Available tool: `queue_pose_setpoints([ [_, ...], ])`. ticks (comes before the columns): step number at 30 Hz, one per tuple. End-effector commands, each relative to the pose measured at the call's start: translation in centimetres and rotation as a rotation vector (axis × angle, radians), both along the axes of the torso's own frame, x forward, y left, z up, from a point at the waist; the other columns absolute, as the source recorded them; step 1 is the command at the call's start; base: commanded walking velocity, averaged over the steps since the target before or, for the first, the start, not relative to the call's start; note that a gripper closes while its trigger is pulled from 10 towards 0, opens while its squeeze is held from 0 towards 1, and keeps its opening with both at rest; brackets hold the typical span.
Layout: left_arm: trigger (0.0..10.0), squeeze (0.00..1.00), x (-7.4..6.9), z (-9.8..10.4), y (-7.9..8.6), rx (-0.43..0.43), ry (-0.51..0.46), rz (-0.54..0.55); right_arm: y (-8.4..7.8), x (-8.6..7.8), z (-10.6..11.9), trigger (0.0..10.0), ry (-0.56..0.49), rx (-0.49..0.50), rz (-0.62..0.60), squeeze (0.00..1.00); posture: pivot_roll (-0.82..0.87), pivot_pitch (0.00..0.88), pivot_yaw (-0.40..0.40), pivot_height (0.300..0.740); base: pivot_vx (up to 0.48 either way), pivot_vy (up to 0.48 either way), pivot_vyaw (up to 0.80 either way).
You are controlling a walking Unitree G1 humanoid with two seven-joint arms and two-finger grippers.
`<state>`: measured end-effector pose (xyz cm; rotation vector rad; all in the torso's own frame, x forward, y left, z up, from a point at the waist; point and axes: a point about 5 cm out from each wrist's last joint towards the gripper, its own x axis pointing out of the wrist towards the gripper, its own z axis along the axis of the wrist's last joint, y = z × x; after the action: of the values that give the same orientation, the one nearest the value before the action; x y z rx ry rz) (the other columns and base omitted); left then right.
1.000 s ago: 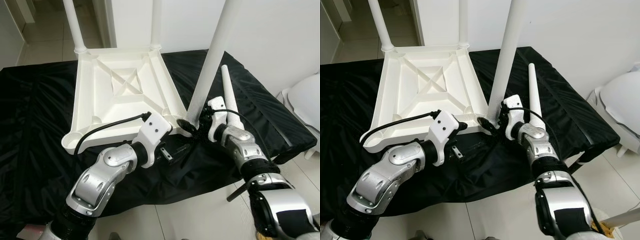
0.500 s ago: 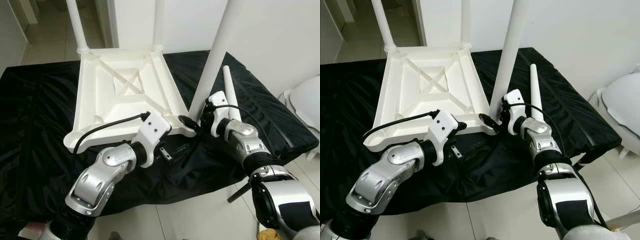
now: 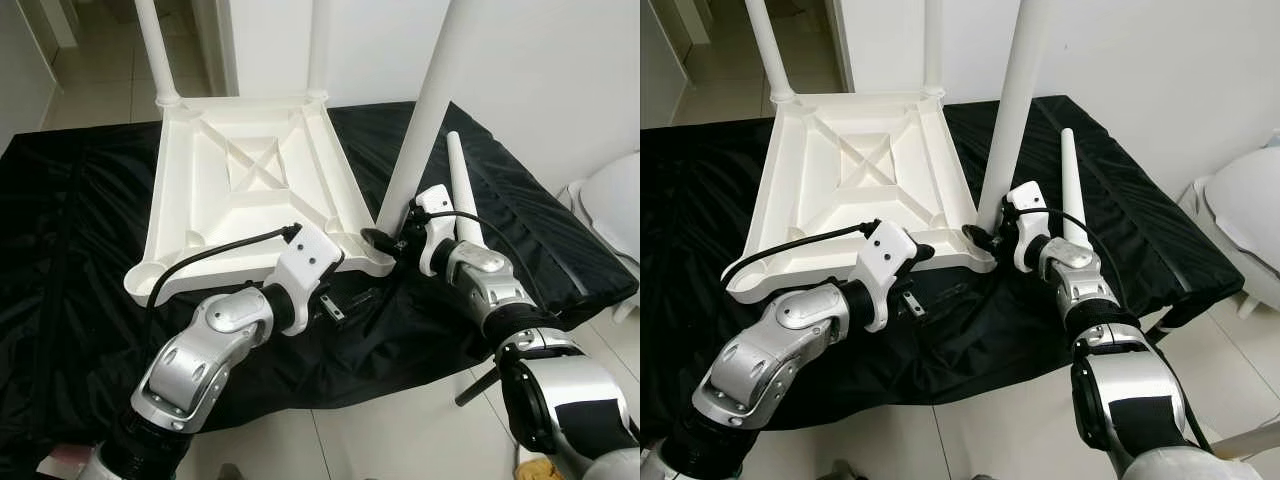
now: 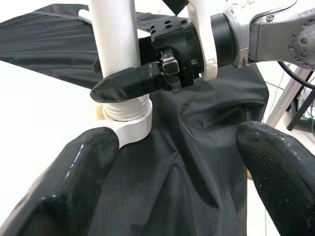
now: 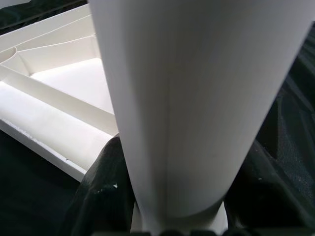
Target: Building children table
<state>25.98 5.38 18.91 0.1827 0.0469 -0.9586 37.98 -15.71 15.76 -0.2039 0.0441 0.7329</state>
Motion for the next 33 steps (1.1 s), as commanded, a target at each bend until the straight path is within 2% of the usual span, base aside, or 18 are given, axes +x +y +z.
queue_pose_setpoints([
  [1, 10.0, 0.00, -0.2, -0.1, 0.1, 0.007, 0.006, -0.006, -0.2, -0.3, -1.2, 0.0, 0.061, -0.019, 0.004, 0.00, -0.01, 0.030, -0.008, 0.740, 0.000, 0.000, 0.00],
  [7, 10.0, 0.00, -0.3, -0.1, 0.1, 0.006, 0.009, -0.004, -0.3, -0.4, -2.1, 0.0, 0.094, 0.047, -0.080, 0.00, -0.01, 0.034, -0.016, 0.740, 0.000, 0.000, 0.00],
  [10, 10.0, 0.00, -0.3, -0.2, 0.1, 0.005, 0.010, -0.003, -0.1, -0.3, -2.2, 0.0, 0.075, 0.085, -0.170, 0.00, -0.01, 0.031, -0.019, 0.740, 0.000, 0.000, 0.00],
  [12, 10.0, 0.00, -0.3, -0.2, 0.1, 0.005, 0.010, -0.003, -0.1, -0.3, -2.2, 0.0, 0.075, 0.085, -0.170, 0.00, -0.01, 0.031, -0.019, 0.740, 0.000, 0.000, 0.00],
  [13, 10.0, 0.00, -0.3, -0.3, 0.0, 0.006, 0.012, -0.004, 0.6, -0.1, -2.0, 0.0, 0.068, 0.179, -0.294, 0.00, -0.01, 0.029, -0.020, 0.740, 0.000, 0.000, 0.00],
  [14, 10.0, 0.00, -0.3, -0.3, 0.0, 0.007, 0.012, -0.005, 0.8, 0.0, -2.0, 0.0, 0.070, 0.215, -0.335, 0.00, -0.01, 0.029, -0.020, 0.740, 0.000, 0.000, 0.00],
  [15, 10.0, 0.00, -0.3, -0.3, 0.0, 0.007, 0.012, -0.005, 0.8, 0.0, -2.0, 0.0, 0.070, 0.215, -0.335, 0.00, -0.01, 0.029, -0.020, 0.740, 0.000, 0.000, 0.00],
  [21, 10.0, 0.00, -0.4, -0.4, -0.2, 0.006, 0.017, -0.012, 1.6, -0.1, -1.8, 0.0, 0.057, 0.278, -0.534, 0.00, -0.02, 0.031, -0.024, 0.740, 0.000, 0.000, 0.00],
  [23, 10.0, 0.00, -0.5, -0.4, -0.2, 0.006, 0.018, -0.013, 1.7, -0.1, -1.8, 0.0, 0.054, 0.281, -0.550, 0.00, -0.02, 0.031, -0.024, 0.740, 0.000, 0.000, 0.00],
  [27, 10.0, 0.00, -0.6, -0.6, -0.4, 0.005, 0.025, -0.019, 3.4, -0.5, -1.9, 0.0, 0.051, 0.342, -0.649, 0.00, -0.02, 0.035, -0.032, 0.740, 0.000, 0.000, 0.00],
  [28, 10.0, 0.00, -0.6, -0.6, -0.4, 0.005, 0.025, -0.019, 3.4, -0.5, -1.9, 0.0, 0.051, 0.342, -0.649, 0.00, -0.02, 0.035, -0.032, 0.740, 0.000, 0.000, 0.00],
  [30, 10.0, 0.00, -0.7, -0.6, -0.4, 0.003, 0.027, -0.020, 4.6, -0.9, -1.9, 0.0, 0.053, 0.386, -0.718, 0.00, -0.02, 0.035, -0.034, 0.740, 0.000, 0.000, 0.00],
  [32, 10.0, 0.00, -0.7, -0.6, -0.4, 0.003, 0.027, -0.020, 4.6, -0.9, -1.9, 0.0, 0.053, 0.386, -0.718, 0.00, -0.02, 0.035, -0.034, 0.740, 0.000, 0.000, 0.00],
  [33, 10.0, 0.00, -0.7, -0.7, -0.5, 0.002, 0.028, -0.022, 5.3, -1.0, -1.8, 0.0, 0.057, 0.410, -0.757, 0.00, -0.02, 0.034, -0.035, 0.740, 0.000, 0.000, 0.00],
])
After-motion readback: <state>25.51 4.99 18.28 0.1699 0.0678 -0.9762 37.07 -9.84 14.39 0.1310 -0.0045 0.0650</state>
